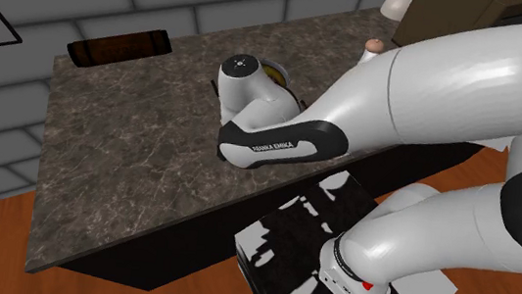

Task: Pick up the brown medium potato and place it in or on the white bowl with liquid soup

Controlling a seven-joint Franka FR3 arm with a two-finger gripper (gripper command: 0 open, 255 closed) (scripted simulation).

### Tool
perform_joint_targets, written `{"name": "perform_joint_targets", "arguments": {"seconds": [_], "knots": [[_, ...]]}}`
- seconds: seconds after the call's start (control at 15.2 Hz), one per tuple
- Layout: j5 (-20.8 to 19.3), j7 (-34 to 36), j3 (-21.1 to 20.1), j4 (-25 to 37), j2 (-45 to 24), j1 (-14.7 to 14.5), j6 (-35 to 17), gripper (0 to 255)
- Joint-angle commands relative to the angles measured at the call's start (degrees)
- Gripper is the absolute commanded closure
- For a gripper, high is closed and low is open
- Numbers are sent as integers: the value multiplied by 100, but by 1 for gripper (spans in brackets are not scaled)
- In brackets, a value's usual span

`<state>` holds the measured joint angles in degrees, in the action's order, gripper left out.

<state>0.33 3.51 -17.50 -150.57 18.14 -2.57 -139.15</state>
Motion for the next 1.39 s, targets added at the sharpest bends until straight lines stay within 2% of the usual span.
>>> {"name": "perform_joint_targets", "arguments": {"seconds": [0.0, 0.26, 0.73, 0.79, 1.32], "knots": [[-54, 33, -22, -70, -130, 30, -203, 0], [-174, 121, -65, -140, -401, 97, -536, 0], [-174, 121, -64, -140, -400, 96, -534, 0], [-174, 121, -64, -140, -400, 96, -534, 255], [-174, 120, -64, -140, -400, 96, -535, 255]]}}
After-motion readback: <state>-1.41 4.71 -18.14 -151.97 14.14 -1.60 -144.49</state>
